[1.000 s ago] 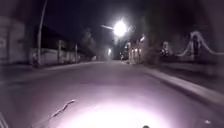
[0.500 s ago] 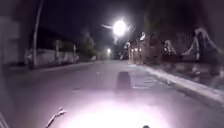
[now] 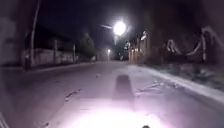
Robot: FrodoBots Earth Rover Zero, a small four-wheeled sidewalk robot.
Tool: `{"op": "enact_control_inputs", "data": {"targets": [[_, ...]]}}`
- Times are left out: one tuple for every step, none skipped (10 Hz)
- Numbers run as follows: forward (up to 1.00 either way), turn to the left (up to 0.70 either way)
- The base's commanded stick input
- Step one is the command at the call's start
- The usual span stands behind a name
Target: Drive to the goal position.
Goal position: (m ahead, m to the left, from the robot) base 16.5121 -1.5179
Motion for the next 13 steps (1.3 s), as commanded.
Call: {"op": "enact_control_inputs", "data": {"targets": [[0.7, 0.0], [0.7, 0.0], [0.7, 0.0], [0.7, 0.0], [0.7, 0.0], [0.7, 0.0], [0.7, 0.0], [0.7, 0.0], [0.7, 0.0], [0.7, 0.0], [0.7, 0.0], [0.7, 0.0], [0.7, 0.0]]}}
